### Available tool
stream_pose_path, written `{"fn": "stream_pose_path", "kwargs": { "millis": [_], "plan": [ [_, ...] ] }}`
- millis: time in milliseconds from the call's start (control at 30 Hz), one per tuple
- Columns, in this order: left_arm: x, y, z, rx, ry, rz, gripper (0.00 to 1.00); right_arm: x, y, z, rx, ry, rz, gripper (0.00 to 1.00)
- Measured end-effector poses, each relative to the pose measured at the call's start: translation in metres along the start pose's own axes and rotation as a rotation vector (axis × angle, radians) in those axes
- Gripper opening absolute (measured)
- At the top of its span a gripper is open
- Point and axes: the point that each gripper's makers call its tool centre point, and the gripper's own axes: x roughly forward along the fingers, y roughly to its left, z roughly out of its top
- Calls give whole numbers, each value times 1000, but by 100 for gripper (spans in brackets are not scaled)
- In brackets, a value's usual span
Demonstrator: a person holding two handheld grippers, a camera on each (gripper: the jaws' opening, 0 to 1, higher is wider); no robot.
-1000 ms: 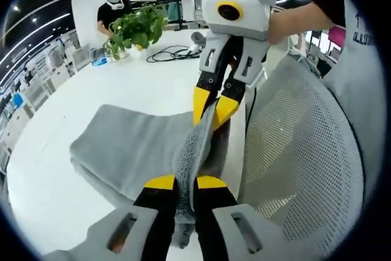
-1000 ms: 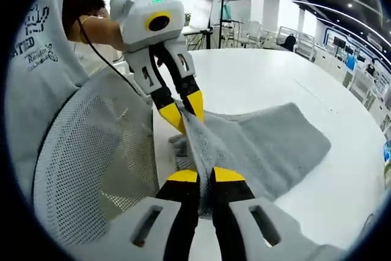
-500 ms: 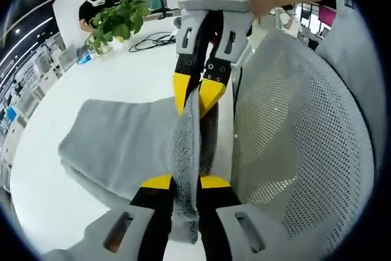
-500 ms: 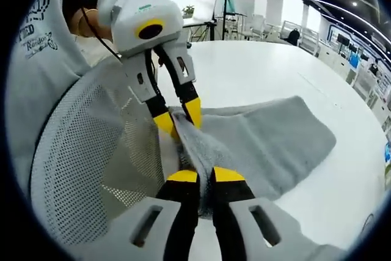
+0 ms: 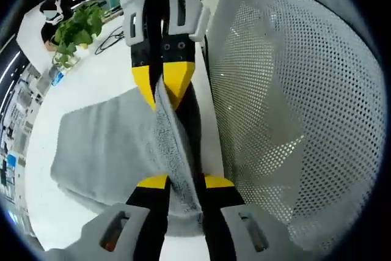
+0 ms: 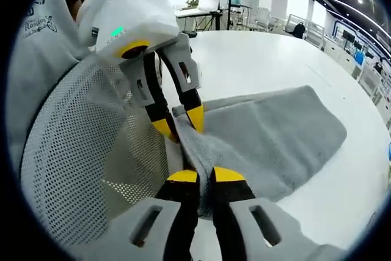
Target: Fold the towel on the table until its edges align and the towel forms a compact rectangular stack.
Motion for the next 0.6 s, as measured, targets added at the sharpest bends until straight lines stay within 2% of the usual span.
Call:
{"fn": "stream_pose_path", "kwargs": {
  "millis": [100, 167, 200, 367, 500, 600],
  "plan": [
    [6, -3, -3, 17, 13, -4, 20, 2, 2, -4, 3, 8, 3, 5],
    [10, -2, -6, 103, 42, 10, 18, 3, 3, -5, 7, 10, 6, 5],
    [9, -4, -3, 74, 36, 12, 18, 3, 3, -7, 7, 20, 1, 5],
    [12, 0, -3, 70, 49, 50, 11, 2, 2, -9, 32, 8, 0, 5],
    [12, 2, -2, 66, 34, 50, 8, 2, 2, -10, 33, 9, -4, 5],
    [8, 4, -1, 10, 13, 48, 7, 2, 2, -9, 29, 9, -8, 5]
  ]
}}
